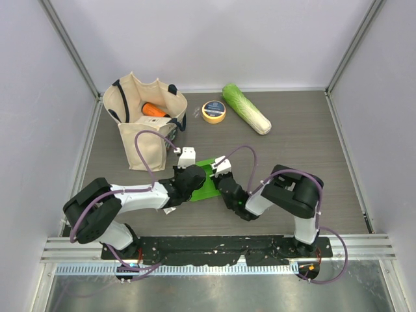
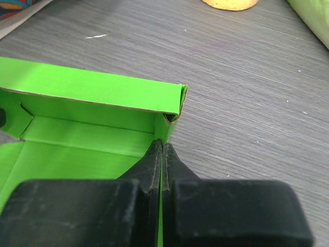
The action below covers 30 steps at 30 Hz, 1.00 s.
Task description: Fold the paper box
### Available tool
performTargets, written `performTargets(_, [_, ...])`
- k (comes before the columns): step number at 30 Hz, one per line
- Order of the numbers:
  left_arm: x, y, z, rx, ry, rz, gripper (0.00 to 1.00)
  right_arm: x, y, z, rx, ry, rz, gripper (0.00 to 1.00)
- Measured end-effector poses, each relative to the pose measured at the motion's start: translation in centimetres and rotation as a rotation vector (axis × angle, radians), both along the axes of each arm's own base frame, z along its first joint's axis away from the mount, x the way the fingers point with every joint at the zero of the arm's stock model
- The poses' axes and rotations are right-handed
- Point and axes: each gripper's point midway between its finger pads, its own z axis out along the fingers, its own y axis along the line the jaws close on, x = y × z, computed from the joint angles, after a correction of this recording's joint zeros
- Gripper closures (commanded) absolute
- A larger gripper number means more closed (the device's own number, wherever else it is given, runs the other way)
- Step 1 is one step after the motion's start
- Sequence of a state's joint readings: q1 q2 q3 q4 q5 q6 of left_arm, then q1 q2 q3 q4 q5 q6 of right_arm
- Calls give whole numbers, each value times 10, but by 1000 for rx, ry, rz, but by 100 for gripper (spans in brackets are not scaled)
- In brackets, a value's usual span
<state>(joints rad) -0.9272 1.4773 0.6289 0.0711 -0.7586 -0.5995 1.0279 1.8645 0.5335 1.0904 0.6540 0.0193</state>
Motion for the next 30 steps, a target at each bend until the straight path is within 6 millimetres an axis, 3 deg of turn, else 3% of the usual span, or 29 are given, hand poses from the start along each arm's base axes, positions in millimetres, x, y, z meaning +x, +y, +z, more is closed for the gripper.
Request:
performTargets(15, [0,-6,-1,-124,5,73,100,-4,-6,20,11,-115,-458,99])
performTargets(16, [-1,-7,-1,-130,7,73,100,-5,-7,20,11,-117,-463,95])
performTargets(23, [-3,-10,-3,-136,23,55,100,-18,-20,4,17,-52,-259,86])
performTargets(27, [-4,-11,-3,-140,25,51,100,-12,-21,13,110,20,-112,68])
performTargets(30, [-4,-11,-2,-138,25,50,100,-9,-21,19,150,51,-38,62])
